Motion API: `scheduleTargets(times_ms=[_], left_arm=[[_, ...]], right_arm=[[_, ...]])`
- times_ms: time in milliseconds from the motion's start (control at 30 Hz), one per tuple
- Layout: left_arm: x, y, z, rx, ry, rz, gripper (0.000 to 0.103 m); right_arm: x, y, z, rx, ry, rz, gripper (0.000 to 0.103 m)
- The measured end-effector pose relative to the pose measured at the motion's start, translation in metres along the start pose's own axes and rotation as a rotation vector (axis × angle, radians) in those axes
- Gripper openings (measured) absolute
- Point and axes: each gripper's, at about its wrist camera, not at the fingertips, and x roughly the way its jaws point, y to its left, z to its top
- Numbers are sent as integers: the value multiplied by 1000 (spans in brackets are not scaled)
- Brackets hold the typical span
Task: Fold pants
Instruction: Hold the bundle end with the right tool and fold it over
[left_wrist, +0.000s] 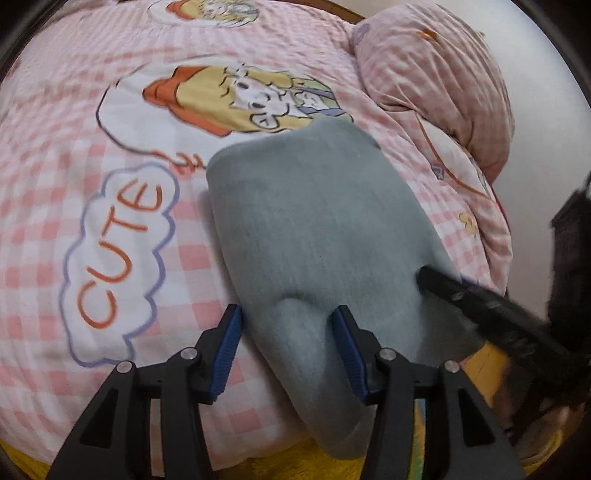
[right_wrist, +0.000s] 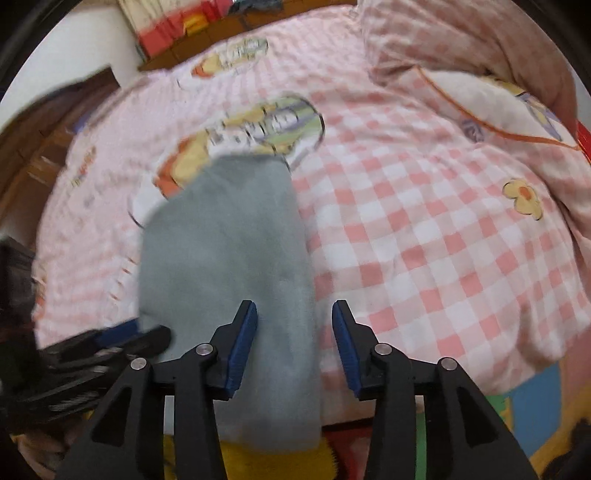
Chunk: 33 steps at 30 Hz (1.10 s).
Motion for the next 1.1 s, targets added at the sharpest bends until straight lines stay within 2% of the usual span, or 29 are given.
scheduleTargets(times_ms=[133, 233, 367, 400, 467, 533, 633, 700, 800, 1100], left_arm=[[6, 2, 2, -20, -2, -29, 56], [11, -3, 3, -11, -16, -28, 60], [14, -7, 3, -5, -36, -23, 60], [14, -7, 3, -4, -40, -23, 60], [13, -9, 3, 9, -48, -18, 59], [12, -15, 2, 53, -69, 0, 55], [10, -27, 0, 126, -100, 23, 45], [7, -30, -1, 146, -110, 26, 35], [-1, -29, 0, 142, -124, 4, 31], [-48, -13, 6, 133, -194, -37, 29]], right_arm=[[18, -19, -3, 78, 12, 107, 59], [24, -31, -8, 119, 3, 185, 61], [23, -30, -10, 91, -20, 196, 61], [23, -29, -10, 92, -23, 201, 59], [21, -28, -11, 99, -33, 238, 43], [19, -25, -13, 95, -53, 244, 38], [18, -26, -14, 101, -69, 256, 29], [14, -30, -15, 136, -80, 315, 20], [3, -25, -16, 147, -115, 341, 18], [-19, 2, -14, 177, -160, 408, 17]])
